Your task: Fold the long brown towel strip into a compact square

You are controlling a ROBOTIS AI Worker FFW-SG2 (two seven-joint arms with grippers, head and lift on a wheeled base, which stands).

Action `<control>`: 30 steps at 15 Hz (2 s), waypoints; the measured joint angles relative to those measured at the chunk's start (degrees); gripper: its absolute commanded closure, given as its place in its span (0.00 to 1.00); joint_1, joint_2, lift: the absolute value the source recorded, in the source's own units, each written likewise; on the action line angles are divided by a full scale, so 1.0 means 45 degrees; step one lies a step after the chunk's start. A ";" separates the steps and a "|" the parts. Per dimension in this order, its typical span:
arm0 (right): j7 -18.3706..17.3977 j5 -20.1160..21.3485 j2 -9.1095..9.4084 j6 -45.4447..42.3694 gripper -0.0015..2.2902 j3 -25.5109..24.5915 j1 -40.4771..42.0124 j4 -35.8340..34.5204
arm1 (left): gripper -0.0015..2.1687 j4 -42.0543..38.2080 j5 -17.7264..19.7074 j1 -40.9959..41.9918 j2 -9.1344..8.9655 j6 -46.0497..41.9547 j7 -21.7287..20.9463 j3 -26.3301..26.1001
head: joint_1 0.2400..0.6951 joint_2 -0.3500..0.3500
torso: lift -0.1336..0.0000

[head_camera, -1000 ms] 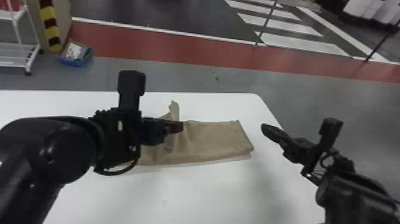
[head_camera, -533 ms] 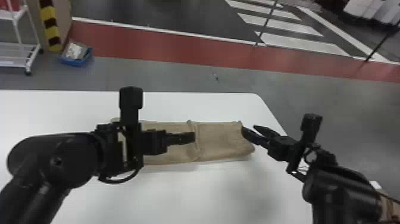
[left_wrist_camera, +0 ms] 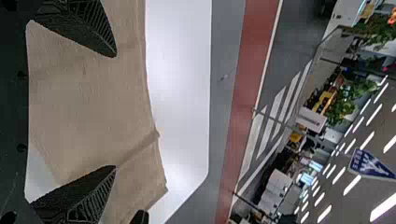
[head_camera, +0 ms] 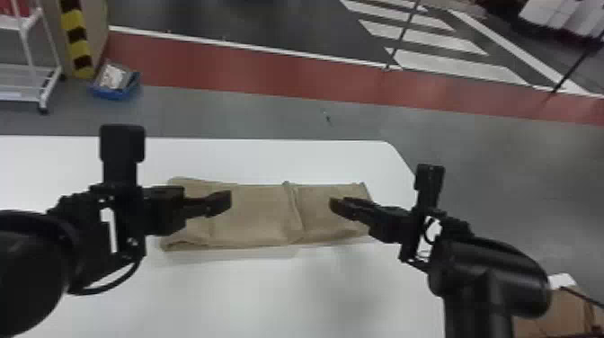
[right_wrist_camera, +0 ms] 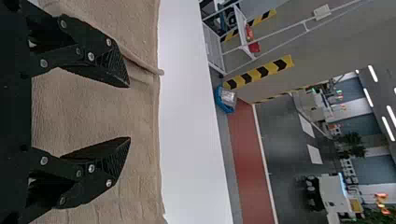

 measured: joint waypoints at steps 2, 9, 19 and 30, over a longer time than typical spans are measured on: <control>-0.0768 0.0026 0.0231 0.0945 0.28 0.0939 -0.0002 -0.0221 | 0.01 -0.0489 -0.0943 0.0600 0.0671 -0.0088 -0.0134 0.0573 | 1.00 0.12 | 0.07; -0.2688 0.0151 0.0647 0.1213 0.27 0.2590 -0.0056 -0.0447 | 0.01 -0.0861 -0.1810 0.1612 0.1127 -0.0718 -0.1141 0.2041 | 1.00 0.33 | 0.07; -0.3432 0.0267 0.0648 0.0897 0.26 0.2885 -0.0712 0.0692 | 0.01 -0.0453 -0.1833 0.1568 0.1081 -0.1182 -0.1458 0.2068 | 1.00 0.33 | 0.07; -0.3293 0.0163 0.0648 0.1642 0.36 0.2949 -0.0419 0.0414 | 0.01 -0.0436 -0.1803 0.1628 0.0975 -0.1229 -0.1476 0.2076 | 1.00 0.33 | 0.07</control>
